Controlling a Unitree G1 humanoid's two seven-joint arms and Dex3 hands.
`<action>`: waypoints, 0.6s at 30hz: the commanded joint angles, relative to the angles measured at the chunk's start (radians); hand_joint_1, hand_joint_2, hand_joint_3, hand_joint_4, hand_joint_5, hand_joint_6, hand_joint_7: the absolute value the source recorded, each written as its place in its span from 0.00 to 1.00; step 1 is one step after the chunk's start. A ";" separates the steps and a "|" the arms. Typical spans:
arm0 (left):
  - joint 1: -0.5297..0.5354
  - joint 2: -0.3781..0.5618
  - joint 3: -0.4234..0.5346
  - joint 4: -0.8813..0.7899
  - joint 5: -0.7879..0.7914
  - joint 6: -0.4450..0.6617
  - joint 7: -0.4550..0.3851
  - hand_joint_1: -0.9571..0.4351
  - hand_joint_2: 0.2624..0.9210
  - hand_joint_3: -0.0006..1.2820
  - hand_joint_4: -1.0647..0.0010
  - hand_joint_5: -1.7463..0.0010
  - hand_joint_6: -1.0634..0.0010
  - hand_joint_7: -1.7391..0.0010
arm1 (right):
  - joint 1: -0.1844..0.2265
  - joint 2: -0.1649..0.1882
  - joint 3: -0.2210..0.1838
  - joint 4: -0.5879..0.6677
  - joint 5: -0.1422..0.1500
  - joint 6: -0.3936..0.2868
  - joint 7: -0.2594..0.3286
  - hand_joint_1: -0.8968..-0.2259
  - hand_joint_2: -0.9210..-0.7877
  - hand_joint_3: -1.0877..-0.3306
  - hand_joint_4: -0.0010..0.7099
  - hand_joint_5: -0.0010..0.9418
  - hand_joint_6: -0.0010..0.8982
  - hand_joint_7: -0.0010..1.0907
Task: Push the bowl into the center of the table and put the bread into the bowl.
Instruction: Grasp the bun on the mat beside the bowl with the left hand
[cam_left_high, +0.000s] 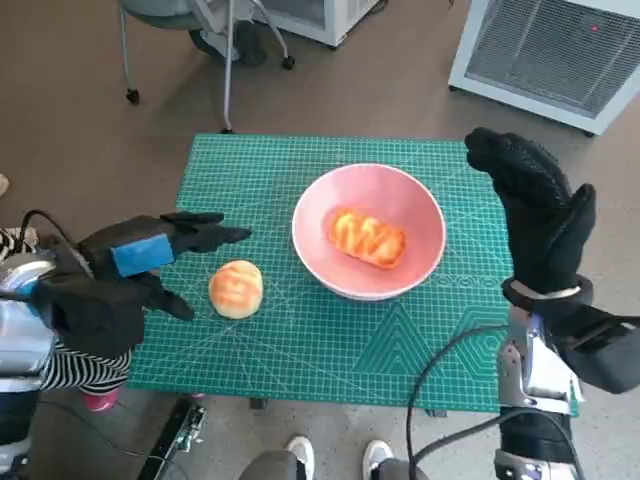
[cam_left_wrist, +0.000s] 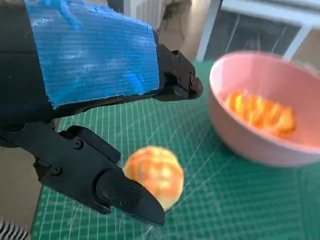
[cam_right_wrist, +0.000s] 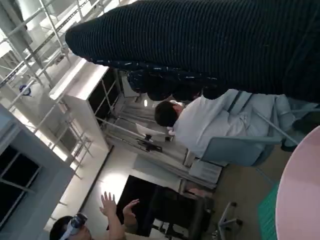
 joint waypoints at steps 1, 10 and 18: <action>-0.026 -0.036 -0.047 0.072 0.033 -0.012 0.010 0.47 0.70 0.00 0.82 1.00 0.69 0.99 | 0.006 -0.005 -0.004 0.013 0.006 0.016 0.007 0.25 0.00 0.52 0.25 0.00 0.10 0.34; -0.120 -0.122 -0.129 0.335 0.092 -0.111 0.060 0.52 0.71 0.00 0.82 1.00 0.69 1.00 | 0.009 -0.009 -0.007 0.010 -0.001 0.017 0.003 0.25 0.00 0.52 0.25 0.00 0.10 0.34; -0.180 -0.180 -0.181 0.512 0.158 -0.168 0.143 0.60 0.72 0.00 0.75 0.99 0.62 0.98 | 0.011 -0.014 -0.010 0.011 -0.001 0.017 0.005 0.25 0.00 0.52 0.25 0.00 0.10 0.34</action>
